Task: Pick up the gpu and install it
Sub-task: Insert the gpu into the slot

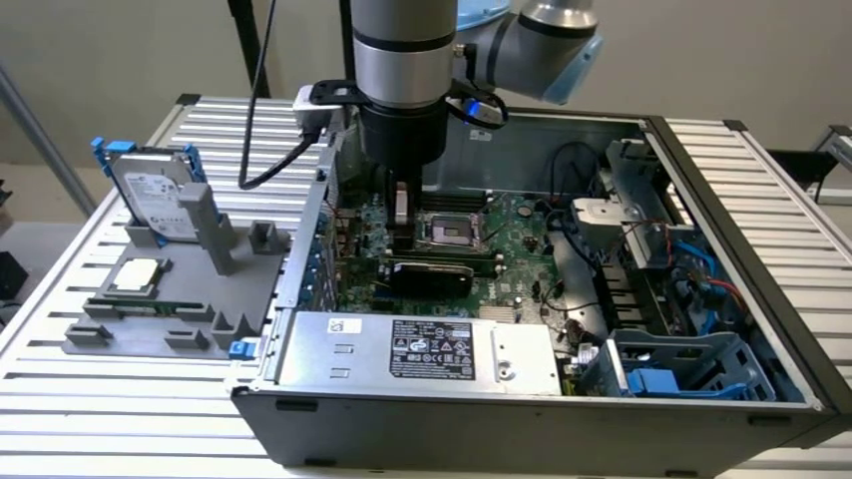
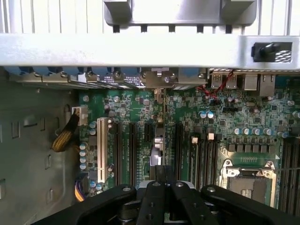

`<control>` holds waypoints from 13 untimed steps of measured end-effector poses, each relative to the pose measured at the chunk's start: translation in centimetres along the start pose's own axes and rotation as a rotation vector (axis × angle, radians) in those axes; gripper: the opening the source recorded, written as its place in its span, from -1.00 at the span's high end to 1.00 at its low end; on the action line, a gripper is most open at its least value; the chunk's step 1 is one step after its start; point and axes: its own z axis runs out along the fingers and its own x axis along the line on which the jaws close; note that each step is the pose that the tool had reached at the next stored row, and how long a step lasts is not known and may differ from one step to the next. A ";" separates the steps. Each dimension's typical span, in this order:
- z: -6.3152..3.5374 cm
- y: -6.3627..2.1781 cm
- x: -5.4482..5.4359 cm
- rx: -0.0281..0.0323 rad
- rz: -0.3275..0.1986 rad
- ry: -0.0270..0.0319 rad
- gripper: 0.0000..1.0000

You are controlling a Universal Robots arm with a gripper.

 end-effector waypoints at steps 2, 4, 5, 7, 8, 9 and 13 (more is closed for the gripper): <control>-0.25 0.08 0.0 0.0000 0.000 -0.0001 0.79; -0.29 0.32 0.0 -0.0036 -0.001 -0.0001 0.79; -0.29 0.39 0.0 -0.0107 -0.003 0.0002 0.79; -0.31 0.48 0.0 -0.0317 -0.007 0.0013 0.79; -0.30 0.52 0.0 -0.0437 -0.010 0.0015 0.79; -0.31 0.54 0.0 -0.0558 -0.013 0.0020 0.79; -0.30 0.64 0.0 -0.1012 -0.024 0.0032 0.79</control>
